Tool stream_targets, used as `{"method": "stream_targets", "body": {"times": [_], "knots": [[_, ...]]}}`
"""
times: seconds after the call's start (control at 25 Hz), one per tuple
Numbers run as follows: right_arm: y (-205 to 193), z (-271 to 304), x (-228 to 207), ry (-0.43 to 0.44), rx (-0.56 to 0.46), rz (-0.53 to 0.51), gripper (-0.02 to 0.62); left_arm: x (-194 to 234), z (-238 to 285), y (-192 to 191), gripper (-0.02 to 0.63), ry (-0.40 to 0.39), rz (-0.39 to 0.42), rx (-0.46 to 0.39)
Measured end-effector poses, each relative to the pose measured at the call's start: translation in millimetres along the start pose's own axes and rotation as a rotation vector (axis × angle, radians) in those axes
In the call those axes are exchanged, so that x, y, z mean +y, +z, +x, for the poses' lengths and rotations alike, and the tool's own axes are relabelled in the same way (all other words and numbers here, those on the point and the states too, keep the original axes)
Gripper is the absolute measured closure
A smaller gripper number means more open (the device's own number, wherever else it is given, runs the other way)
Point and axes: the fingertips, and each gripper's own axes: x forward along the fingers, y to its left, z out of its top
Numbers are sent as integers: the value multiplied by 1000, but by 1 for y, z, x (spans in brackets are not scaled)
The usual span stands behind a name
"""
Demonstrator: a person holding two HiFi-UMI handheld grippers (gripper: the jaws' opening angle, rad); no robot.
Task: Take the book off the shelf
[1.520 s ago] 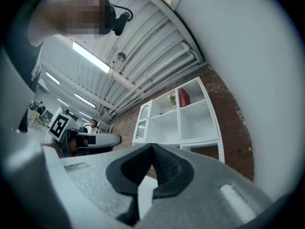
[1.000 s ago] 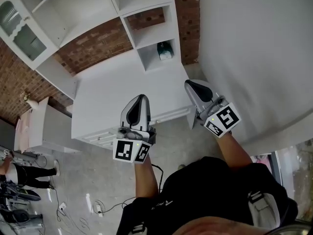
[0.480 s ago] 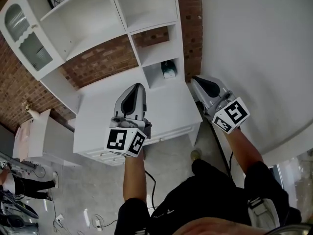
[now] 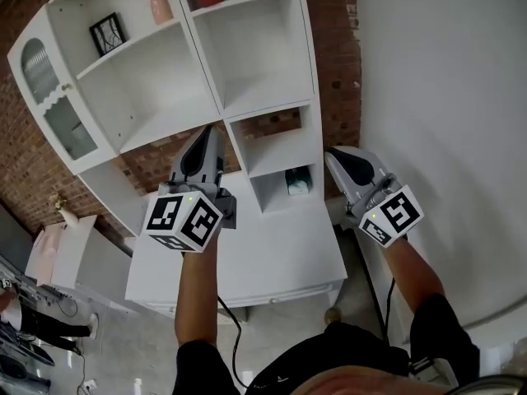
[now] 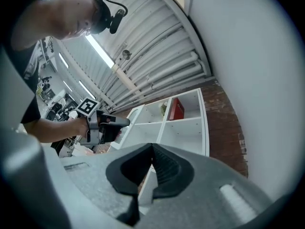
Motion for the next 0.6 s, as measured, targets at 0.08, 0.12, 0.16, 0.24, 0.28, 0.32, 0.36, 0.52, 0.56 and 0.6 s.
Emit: {"method": "stream_targets", "body": {"times": [0.08,0.12,0.16,0.24,0.28,0.32,0.36,0.52,0.56,0.6], "knots": [[-4,13,-32,-12,-22,4,594,17,35,8,607,24,20,-8],[-6,19,-47,-17,-30,9,594,26,52,12,606,40,29,-10],[-9,25,-63,-21,-36,15,594,35,69,15,606,58,37,-10],[-16,36,-91,-24,-45,25,594,52,101,22,601,98,53,-7],[-19,41,-104,-23,-52,26,594,59,117,26,596,120,67,-7],[-21,46,-117,-19,-61,25,594,66,131,31,585,141,87,-9],[-24,51,-127,-15,-70,24,594,73,144,36,570,161,109,-12],[-35,65,-158,4,-83,28,594,93,187,57,511,217,148,-23],[-39,68,-164,8,-83,29,594,97,196,63,496,229,150,-23],[-41,71,-170,10,-83,30,594,101,206,68,479,240,151,-23]]}}
